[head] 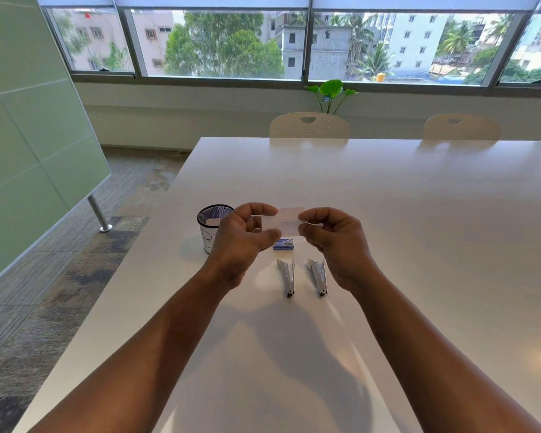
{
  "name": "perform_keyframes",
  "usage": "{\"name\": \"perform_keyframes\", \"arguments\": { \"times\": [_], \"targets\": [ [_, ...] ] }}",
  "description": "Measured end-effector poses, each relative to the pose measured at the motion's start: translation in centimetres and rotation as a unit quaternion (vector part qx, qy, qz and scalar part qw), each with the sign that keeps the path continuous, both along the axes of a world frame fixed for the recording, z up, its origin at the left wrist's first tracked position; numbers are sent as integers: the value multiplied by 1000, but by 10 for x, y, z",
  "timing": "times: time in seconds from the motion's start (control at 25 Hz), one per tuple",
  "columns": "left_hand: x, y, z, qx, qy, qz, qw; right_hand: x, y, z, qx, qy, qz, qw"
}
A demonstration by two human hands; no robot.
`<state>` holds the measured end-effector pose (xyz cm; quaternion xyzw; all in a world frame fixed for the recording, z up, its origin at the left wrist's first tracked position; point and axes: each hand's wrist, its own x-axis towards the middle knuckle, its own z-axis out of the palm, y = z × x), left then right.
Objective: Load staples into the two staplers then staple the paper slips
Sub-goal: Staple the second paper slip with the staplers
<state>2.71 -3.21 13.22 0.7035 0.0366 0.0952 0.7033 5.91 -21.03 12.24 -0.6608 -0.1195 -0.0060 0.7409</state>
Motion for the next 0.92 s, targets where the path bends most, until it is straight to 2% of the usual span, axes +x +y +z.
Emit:
{"name": "perform_keyframes", "arguments": {
  "times": [0.16,0.36,0.6,0.76,0.92],
  "targets": [
    [-3,-3,-3,50,-73,10,996,0,1,-3,-8,-38,-5,999],
    [-3,-1,-7,79,-102,20,991,-1,2,-4,6,-47,-2,999],
    [-1,0,-10,49,-121,-19,991,-2,0,-4,7,-45,4,999],
    [0,-2,-10,68,-129,-11,989,-4,0,-5,3,-38,8,999],
    [3,-1,-8,45,-91,-26,994,-3,-2,-6,1,-26,5,1000]
  ]
}}
